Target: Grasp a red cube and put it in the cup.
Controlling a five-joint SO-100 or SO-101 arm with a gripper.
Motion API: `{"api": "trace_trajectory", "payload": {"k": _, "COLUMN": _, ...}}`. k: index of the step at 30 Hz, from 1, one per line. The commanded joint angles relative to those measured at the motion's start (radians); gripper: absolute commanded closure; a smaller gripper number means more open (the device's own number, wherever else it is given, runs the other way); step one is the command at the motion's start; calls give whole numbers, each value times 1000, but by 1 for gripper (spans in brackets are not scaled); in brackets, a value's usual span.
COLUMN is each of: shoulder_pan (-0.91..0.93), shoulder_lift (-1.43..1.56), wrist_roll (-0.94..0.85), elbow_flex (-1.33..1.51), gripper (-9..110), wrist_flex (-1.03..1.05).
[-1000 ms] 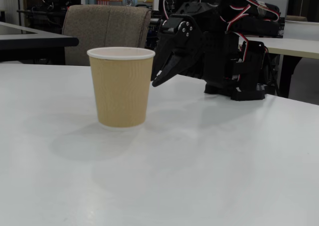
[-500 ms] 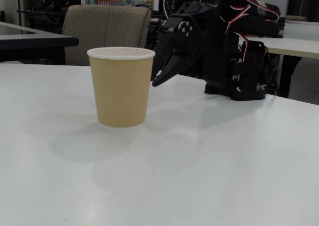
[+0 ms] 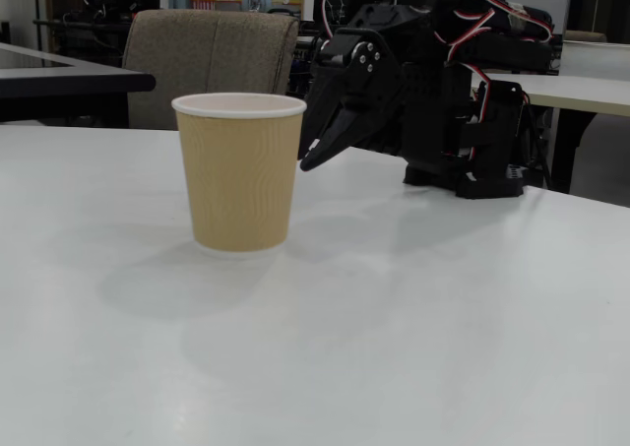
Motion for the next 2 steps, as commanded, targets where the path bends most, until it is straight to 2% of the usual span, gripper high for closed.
{"api": "trace_trajectory", "payload": {"k": 1, "shoulder_pan": -5, "shoulder_lift": 15, "wrist_roll": -2, "elbow_flex": 72, "gripper": 101, "wrist_flex": -15}}
{"api": "trace_trajectory", "payload": {"k": 2, "shoulder_pan": -5, "shoulder_lift": 15, "wrist_roll": -2, "elbow_flex": 72, "gripper": 101, "wrist_flex": -15}}
